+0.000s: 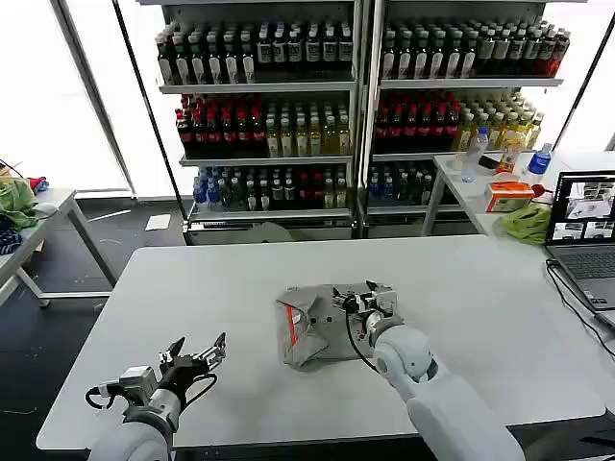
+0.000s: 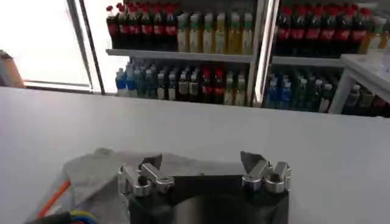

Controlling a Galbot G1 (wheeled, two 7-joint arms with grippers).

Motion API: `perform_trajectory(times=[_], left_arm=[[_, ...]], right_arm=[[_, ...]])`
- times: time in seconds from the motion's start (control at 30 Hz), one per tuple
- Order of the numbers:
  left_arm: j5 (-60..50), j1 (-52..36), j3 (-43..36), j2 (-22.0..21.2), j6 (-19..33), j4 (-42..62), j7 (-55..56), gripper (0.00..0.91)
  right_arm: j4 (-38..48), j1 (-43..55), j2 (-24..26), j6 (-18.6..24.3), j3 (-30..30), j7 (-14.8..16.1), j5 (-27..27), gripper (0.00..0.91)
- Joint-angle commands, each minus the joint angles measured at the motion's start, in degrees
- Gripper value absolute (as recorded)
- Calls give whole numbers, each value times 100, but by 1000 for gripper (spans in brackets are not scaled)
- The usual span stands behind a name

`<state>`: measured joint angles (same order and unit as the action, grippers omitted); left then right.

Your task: Fold and organize the clothes.

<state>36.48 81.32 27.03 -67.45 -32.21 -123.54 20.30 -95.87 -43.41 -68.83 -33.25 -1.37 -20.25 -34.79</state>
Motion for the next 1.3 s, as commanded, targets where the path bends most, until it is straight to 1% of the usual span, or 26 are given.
perform_trajectory(times=[0.03,0.17,0.3,0.6,0.9,1.07,1.3], left_arm=[[-12,152,55,-61,-3,-45,-17,907],[-30,202,81,-86,-5,-81,-21,907],[-28,233,116,-91,-8,-129,-22,907],[-27,262,130,-84,-9,-156,-24,907],[-22,281,149,-62,-12,-150,-32,907],[-23,259,123,-77,-14,-97,-41,907],[-33,277,191,-79,-1,-192,-43,907]], right_arm=[[83,113,-265,2,-287,25,210,907],[160,166,-384,-5,-472,-1,285,907],[352,234,-363,-8,-643,5,305,907],[1001,270,-455,-3,-668,20,287,907],[985,235,-414,-5,-624,13,241,907],[523,160,-320,3,-366,-6,45,907],[-577,135,-48,15,146,0,226,907]])
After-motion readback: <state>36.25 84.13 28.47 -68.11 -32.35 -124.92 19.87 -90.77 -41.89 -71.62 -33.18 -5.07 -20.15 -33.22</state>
